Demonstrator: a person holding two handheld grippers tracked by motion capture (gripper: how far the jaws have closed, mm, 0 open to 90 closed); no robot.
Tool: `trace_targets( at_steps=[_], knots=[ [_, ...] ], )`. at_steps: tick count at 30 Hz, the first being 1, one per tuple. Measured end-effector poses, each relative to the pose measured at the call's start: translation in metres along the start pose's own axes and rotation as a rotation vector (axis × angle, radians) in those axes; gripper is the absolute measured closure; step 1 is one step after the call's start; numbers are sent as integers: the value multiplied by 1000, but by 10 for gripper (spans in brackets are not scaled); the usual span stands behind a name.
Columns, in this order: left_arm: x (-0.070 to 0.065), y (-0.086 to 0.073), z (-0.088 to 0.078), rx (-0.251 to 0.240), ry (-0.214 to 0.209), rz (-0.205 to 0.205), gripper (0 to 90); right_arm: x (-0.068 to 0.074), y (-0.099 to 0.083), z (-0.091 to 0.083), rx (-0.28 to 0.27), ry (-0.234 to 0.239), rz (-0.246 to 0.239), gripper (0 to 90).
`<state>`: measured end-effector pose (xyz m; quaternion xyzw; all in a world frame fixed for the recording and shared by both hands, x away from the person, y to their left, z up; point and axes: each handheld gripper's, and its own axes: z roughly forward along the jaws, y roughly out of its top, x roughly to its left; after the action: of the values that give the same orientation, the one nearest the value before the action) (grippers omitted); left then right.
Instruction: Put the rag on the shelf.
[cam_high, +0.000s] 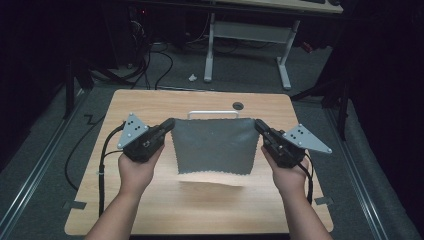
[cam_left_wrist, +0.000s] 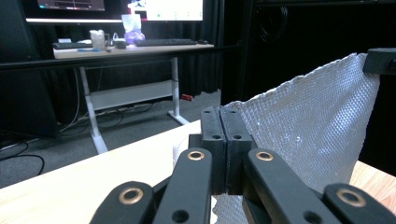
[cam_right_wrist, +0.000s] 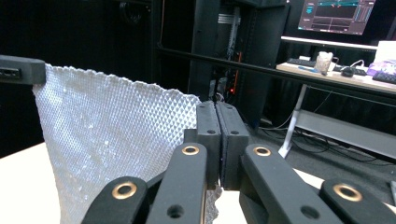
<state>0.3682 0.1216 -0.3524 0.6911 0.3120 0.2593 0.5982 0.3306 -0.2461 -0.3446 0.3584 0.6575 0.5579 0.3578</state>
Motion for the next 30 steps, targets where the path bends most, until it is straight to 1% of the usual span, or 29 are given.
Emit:
trace_targets(
  at_steps=[1, 4, 5, 6, 8, 9, 11, 13, 14, 16, 19, 20, 21, 24, 26, 28, 30],
  knots=[
    [3, 3, 3, 9, 3, 4, 897, -1, 2, 2, 5, 1, 12, 900],
    [10, 13, 12, 19, 11, 3, 897, -8, 7, 11, 10, -5, 18, 900],
    [12, 17, 16, 22, 17, 16, 897, -10, 10, 14, 16, -9, 24, 900],
    [14, 21, 19, 26, 19, 20, 897, -11, 12, 18, 18, -14, 19, 900],
    [20, 30, 27, 39, 19, 11, 897, -15, 16, 26, 27, -23, 20, 900],
    [22, 34, 31, 43, 26, 19, 897, -17, 18, 29, 30, -25, 16, 900],
    [27, 43, 39, 51, 42, 33, 897, -22, 23, 37, 35, -27, 27, 900],
    [33, 50, 46, 55, 51, 35, 897, -28, 28, 45, 40, -39, 37, 900],
    [35, 53, 50, 58, 60, 44, 897, -31, 30, 49, 42, -41, 34, 900],
    [38, 58, 58, 64, 77, 66, 897, -36, 34, 58, 46, -42, 48, 900],
    [45, 62, 71, 88, 100, 76, 897, -44, 41, 72, 57, -48, 49, 900],
    [49, 63, 76, 89, 109, 74, 897, -47, 43, 77, 68, -53, 40, 900],
    [51, 64, 79, 90, 116, 72, 897, -50, 46, 84, 77, -56, 31, 900],
    [61, 65, 94, 104, 142, 51, 897, -58, 51, 97, 91, -63, 25, 900],
    [66, 64, 103, 119, 142, 36, 895, -62, 53, 106, 94, -66, 18, 900],
    [72, 62, 112, 146, 144, 30, 895, -66, 52, 115, 116, -71, -14, 900],
    [77, 58, 120, 172, 138, 17, 895, -71, 48, 123, 137, -73, -29, 900]
  ],
)
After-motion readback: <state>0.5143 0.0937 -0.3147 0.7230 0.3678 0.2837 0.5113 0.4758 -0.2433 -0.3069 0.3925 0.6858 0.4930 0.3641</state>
